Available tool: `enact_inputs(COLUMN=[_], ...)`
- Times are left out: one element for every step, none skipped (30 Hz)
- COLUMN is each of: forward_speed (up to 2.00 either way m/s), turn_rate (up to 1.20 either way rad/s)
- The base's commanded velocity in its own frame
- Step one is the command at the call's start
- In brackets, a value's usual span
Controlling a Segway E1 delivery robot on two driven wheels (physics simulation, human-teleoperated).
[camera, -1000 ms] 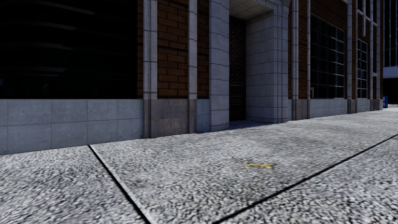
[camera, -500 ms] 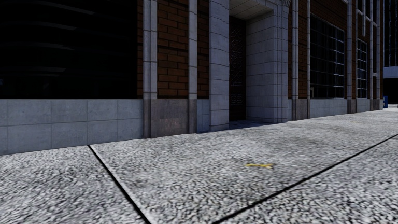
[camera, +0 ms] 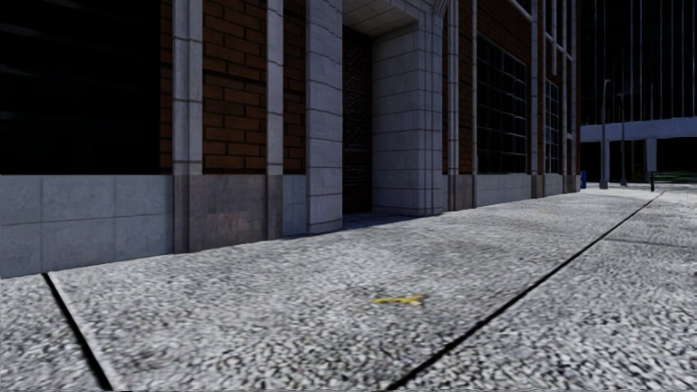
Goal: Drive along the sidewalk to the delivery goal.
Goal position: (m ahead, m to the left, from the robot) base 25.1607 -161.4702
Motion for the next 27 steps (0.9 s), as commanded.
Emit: enact_inputs(forward_speed=[1.04, 1.04, 1.04, 1.05, 1.06, 1.06, 1.12, 1.17, 1.25, 1.32, 1.32, 1.62, 2.00, 2.00, 2.00, 2.00, 2.00, 2.00, 2.00, 2.00, 2.00, 2.00, 2.00, 2.00, 2.00, 2.00, 2.00], turn_rate=[-0.57, -0.58, -0.58, -0.58, -0.58, -0.58, -0.58, -0.58, -0.58, -0.58, -0.58, -0.58, -0.58, -0.58, -0.58, -0.58, -0.58, -0.58, -0.58, -0.58, -0.58, -0.58, -0.58, -0.58, -0.58, -0.58, -0.58])
